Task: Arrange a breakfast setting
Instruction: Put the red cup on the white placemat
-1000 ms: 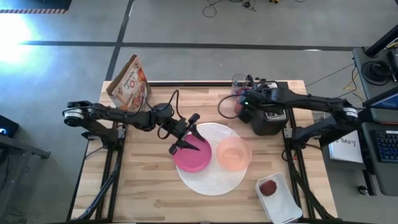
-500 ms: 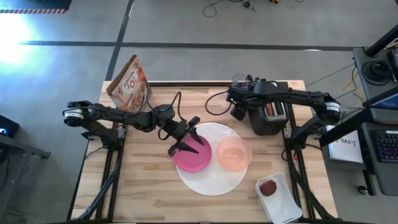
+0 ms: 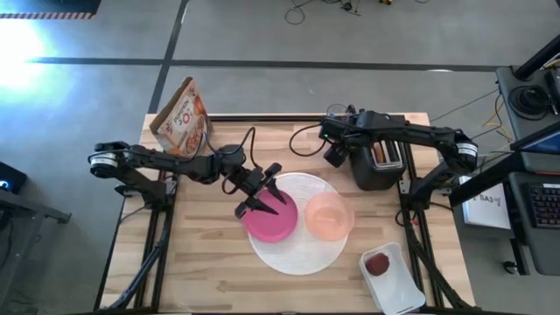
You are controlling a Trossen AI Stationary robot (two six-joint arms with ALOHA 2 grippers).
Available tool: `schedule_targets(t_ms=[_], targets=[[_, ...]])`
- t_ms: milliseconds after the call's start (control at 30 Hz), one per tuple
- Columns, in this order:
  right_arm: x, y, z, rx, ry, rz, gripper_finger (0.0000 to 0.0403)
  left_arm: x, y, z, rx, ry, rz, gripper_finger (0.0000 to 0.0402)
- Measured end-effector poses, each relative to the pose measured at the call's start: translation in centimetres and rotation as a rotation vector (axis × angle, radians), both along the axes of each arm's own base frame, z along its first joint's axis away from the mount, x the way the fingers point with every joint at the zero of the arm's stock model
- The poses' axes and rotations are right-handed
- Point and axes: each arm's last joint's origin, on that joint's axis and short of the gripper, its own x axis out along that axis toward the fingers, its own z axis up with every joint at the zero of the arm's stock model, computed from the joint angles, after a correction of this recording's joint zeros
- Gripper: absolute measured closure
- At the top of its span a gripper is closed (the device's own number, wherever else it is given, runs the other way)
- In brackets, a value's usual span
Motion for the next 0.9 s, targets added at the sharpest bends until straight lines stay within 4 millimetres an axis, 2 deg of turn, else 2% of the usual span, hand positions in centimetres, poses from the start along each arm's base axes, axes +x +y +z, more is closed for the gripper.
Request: schedule_targets(t_ms=[367, 533, 700, 900], targets=[[0.9, -0.4, -1.5, 0.061, 0.04, 0.018, 0.0184, -0.1, 0.2, -0.1, 0.004, 0.008, -0.02, 0.0238], [1.4, -0.7, -2.5, 0.07, 0.077, 0.023, 0.02, -0.1, 0.3, -0.4, 0.002, 0.04, -0.035, 0.0238], [1.6, -1.0, -3.0, 0.081, 0.099, 0.026, 0.0242, -0.2, 0.4, -0.5, -0.003, 0.054, -0.042, 0.0238], [1.6, -1.3, -3.1, 0.099, 0.099, 0.038, 0.0327, -0.2, 0.5, -0.5, -0.005, 0.053, -0.056, 0.0238]])
